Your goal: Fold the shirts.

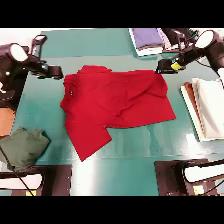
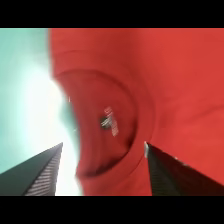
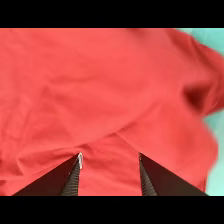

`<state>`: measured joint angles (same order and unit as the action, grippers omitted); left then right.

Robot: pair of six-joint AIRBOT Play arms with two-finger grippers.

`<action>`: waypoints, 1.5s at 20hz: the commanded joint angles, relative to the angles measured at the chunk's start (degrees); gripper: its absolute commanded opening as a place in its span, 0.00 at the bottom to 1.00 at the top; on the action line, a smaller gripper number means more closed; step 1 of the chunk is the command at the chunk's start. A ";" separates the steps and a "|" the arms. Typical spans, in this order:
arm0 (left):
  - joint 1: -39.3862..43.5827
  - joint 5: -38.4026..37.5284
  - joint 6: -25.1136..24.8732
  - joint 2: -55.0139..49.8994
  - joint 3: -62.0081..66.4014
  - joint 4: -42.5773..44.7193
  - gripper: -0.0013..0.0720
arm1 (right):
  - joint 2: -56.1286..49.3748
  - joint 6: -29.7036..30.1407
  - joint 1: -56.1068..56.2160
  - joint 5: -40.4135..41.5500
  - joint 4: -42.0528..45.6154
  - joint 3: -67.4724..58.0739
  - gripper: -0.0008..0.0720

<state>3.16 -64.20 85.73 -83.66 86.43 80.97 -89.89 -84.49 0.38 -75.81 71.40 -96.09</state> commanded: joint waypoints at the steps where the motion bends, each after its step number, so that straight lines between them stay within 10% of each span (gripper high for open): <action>1: -5.05 -6.32 0.83 4.72 -3.06 -0.39 0.84 | 0.79 0.42 -1.01 -3.87 0.17 -1.97 0.57; 10: -7.23 1.11 -3.69 20.02 -42.97 -12.61 0.84 | 19.23 1.49 -2.01 -0.79 -0.61 23.43 0.57; 19: 1.88 8.24 -6.10 19.78 -50.14 -19.30 0.83 | 21.24 1.46 -2.03 0.59 -4.83 25.00 0.57; 21: 1.86 7.32 -6.34 19.80 -49.42 -19.32 0.18 | 21.27 1.46 -3.13 0.00 -4.87 25.03 0.57; 22: 1.86 6.88 -6.29 19.80 -48.41 -18.78 0.05 | 21.24 1.49 -4.02 -0.83 -4.83 25.07 0.57; 29: 1.86 4.79 -6.21 23.37 -38.82 -16.11 0.05 | 25.46 3.19 -23.23 -0.61 -1.36 43.12 0.59; 30: 1.86 5.01 -6.21 23.37 -38.66 -16.31 0.05 | 24.79 3.69 -26.56 -0.28 -1.97 45.51 0.71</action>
<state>4.95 -59.16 79.50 -61.19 45.58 64.42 -65.49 -81.71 -18.00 -77.14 69.01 -57.58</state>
